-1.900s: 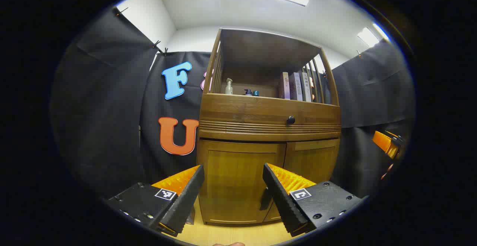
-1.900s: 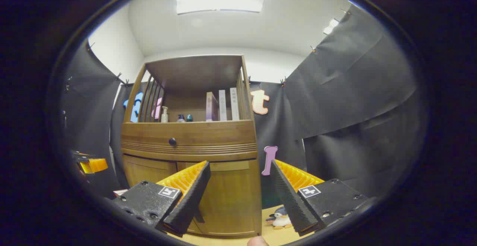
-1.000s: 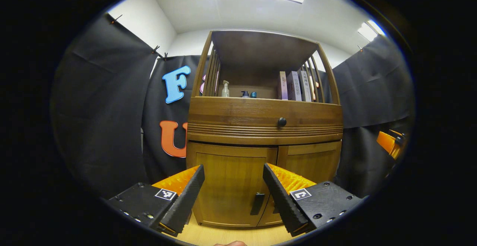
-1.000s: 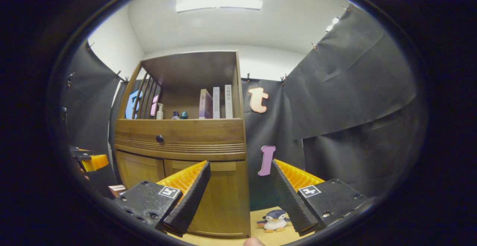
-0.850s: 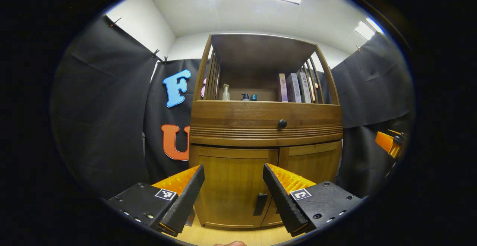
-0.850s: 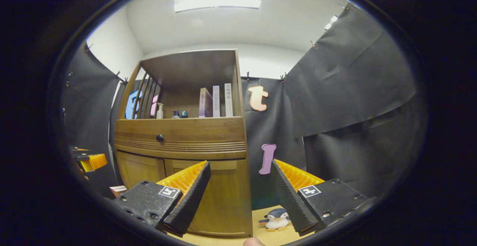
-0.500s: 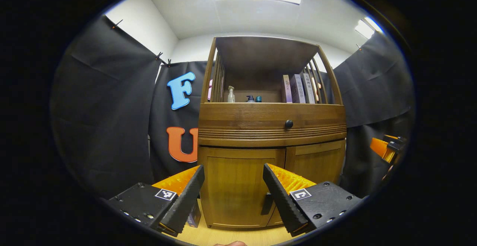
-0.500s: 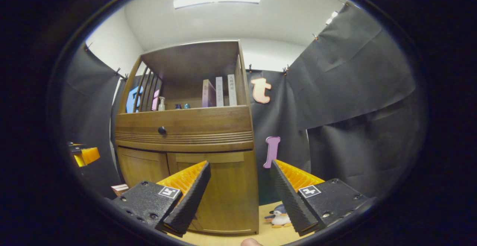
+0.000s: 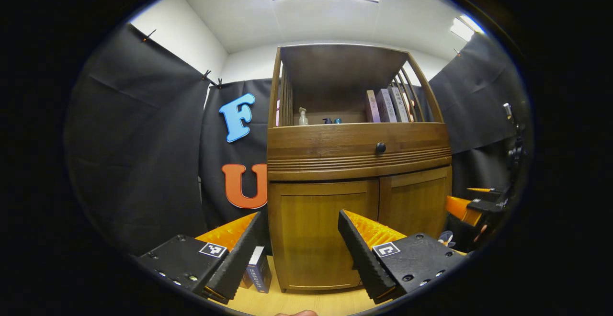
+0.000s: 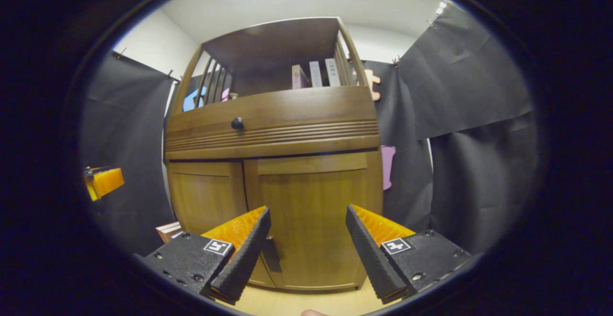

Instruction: Open the right door of the double-door shoe cabinet with the right hand, and open the left door with the left hand.

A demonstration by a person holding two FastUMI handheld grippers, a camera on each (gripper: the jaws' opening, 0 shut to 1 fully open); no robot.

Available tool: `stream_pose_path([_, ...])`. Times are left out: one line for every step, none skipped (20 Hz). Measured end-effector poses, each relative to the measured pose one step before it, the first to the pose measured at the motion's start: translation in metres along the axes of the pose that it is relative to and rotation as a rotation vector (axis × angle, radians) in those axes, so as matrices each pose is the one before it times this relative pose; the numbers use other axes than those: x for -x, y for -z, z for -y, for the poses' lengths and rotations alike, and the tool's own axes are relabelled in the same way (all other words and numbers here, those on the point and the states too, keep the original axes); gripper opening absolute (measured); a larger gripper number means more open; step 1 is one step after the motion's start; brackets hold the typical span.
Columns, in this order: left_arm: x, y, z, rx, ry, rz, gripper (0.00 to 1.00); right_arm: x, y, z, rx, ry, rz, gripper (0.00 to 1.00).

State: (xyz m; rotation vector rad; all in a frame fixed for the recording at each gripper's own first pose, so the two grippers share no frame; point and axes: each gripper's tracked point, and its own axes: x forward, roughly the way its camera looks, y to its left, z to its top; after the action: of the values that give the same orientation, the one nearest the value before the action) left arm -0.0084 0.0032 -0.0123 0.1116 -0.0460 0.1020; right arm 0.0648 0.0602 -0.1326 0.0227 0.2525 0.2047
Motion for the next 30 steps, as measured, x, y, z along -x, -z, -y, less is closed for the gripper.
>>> stream_pose_path([0.00050,0.00086,-0.00112,0.00003,-0.00108,-0.00278,0.95,-0.00801,0.01151,-0.00894,-0.00113,-0.02017,-0.01971,0.97])
stream_pose_path([0.00121,0.00089,-0.00268,-0.00217,-0.00531,-0.00300,0.95,-0.00720,0.01014,-0.00748,-0.00316,-0.01810,-0.02025,0.95])
stream_pose_path([0.00110,0.00115,-0.00282,-0.00419,-0.00445,-0.00455,0.95,-0.00640,0.01003,-0.00601,-0.00435,-0.01337,-0.01951,0.95])
stream_pose_path([0.00075,0.00284,-0.00307,-0.00448,-0.00542,-0.00532,0.95,-0.00729,0.00995,-0.00475,-0.00411,-0.00923,-0.02237,0.93])
stream_pose_path([0.00225,0.00451,-0.00582,-0.00480,-0.00784,-0.00673,0.95,-0.00856,0.01083,-0.00407,-0.00201,-0.00472,-0.02601,0.92])
stream_pose_path([0.00124,0.00286,-0.00436,-0.00465,-0.00874,-0.00591,0.95,-0.00784,0.00981,-0.00236,0.00099,-0.00834,-0.02273,0.91])
stream_pose_path([0.00163,0.00215,-0.00557,-0.00264,-0.00837,-0.00608,0.95,-0.00521,0.00937,-0.00090,0.00606,-0.00041,-0.02359,0.91])
stream_pose_path([0.00085,0.00170,-0.00460,-0.00028,-0.00597,-0.00678,0.95,-0.00819,0.00855,0.00076,0.00690,0.00947,-0.01722,0.88])
stream_pose_path([-0.00005,0.00224,-0.00391,-0.00037,-0.00630,-0.00778,0.95,-0.00737,0.01078,-0.00125,0.00483,0.00992,-0.01838,0.87])
stream_pose_path([0.00086,0.00321,-0.00480,-0.00153,-0.00719,-0.00605,0.95,-0.00741,0.00933,-0.00098,0.00145,0.00781,-0.01987,0.85])
stream_pose_path([0.00253,0.00048,-0.00484,-0.00280,-0.00826,-0.00480,0.95,-0.00582,0.00966,-0.00046,-0.00153,0.00644,-0.01873,0.84])
stream_pose_path([0.00116,0.00137,-0.00432,-0.00278,-0.00706,-0.00530,0.95,-0.00662,0.00745,-0.00141,-0.00478,0.00453,-0.01732,0.83])
stream_pose_path([0.00085,0.00240,-0.00388,-0.00157,-0.00507,-0.00487,0.95,-0.00821,0.00599,0.00006,-0.00785,0.00745,-0.01778,0.82])
stream_pose_path([0.00034,0.00241,-0.00262,-0.00028,-0.00185,-0.00414,0.95,-0.00543,0.00463,-0.00090,-0.01062,0.00455,-0.01499,0.80])
stream_pose_path([0.00005,0.00324,-0.00203,0.00016,-0.00061,-0.00569,0.95,-0.00458,0.00306,-0.00219,-0.00927,-0.00336,-0.00871,0.78])
stream_pose_path([0.00034,0.00490,-0.00213,-0.00044,-0.00180,-0.01246,0.95,-0.00393,0.00246,-0.00071,-0.00557,0.00342,-0.00387,0.76])
stream_pose_path([0.00063,0.00337,-0.00149,-0.00011,-0.00088,-0.01242,0.95,-0.00507,0.00360,0.00000,-0.00098,0.01178,-0.00332,0.74])
stream_pose_path([0.00075,0.00353,-0.00079,-0.00137,0.00109,-0.00918,0.95,-0.00224,0.00209,-0.00013,0.00202,0.01264,-0.00129,0.71])
stream_pose_path([0.00031,0.00141,-0.00076,-0.00182,0.00201,-0.00499,0.95,-0.00486,0.00004,-0.00107,-0.00400,0.00215,-0.00049,0.68])
stream_pose_path([0.00072,0.00271,0.00008,-0.00271,0.00511,-0.00440,0.95,-0.00082,0.00008,-0.00123,-0.00586,-0.00004,-0.00035,0.64])
stream_pose_path([-0.00018,0.00256,0.00061,-0.00356,0.00501,-0.00383,0.95,0.00121,0.00103,-0.00280,-0.00585,-0.00334,0.00510,0.60])
stream_pose_path([-0.00025,0.00168,0.00023,-0.00404,0.00396,-0.00620,0.95,-0.00173,-0.00035,-0.00257,-0.00101,-0.00163,0.00540,0.52])
stream_pose_path([0.00040,0.00233,-0.00017,-0.00326,0.00378,-0.00516,1.00,0.00054,-0.00072,-0.00060,0.00340,0.01187,0.00732,0.47])
stream_pose_path([-0.00032,0.00156,0.00054,-0.00238,0.00529,-0.00459,0.95,-0.00177,0.00085,0.00077,0.00640,0.01091,0.00346,0.40])
stream_pose_path([0.00009,0.00082,0.00053,-0.00224,0.00527,-0.00056,0.95,-0.00217,0.00115,0.00090,0.00116,0.00939,0.00423,0.39])
stream_pose_path([-0.00033,-0.00032,0.00030,-0.00231,0.00378,0.00161,0.95,-0.00199,-0.00022,-0.00023,0.00095,0.00637,-0.00055,0.39])
stream_pose_path([0.00009,-0.00001,0.00031,-0.00067,0.00392,0.00170,0.94,-0.00419,0.00224,-0.00023,0.00221,0.00382,-0.00814,0.39])
stream_pose_path([-0.00043,0.00059,0.00120,0.00069,0.00432,0.00092,0.93,-0.00435,0.00090,0.00035,-0.00334,0.00418,-0.01115,0.39])
stream_pose_path([0.00040,0.00064,0.00048,0.00151,0.00312,-0.00099,0.94,-0.00461,0.00235,-0.00012,-0.00197,0.00605,-0.01411,0.39])
stream_pose_path([0.00022,-0.00045,-0.00027,0.00309,0.00053,0.00163,0.94,-0.00151,0.00029,0.00027,-0.00277,0.00631,-0.00880,0.39])
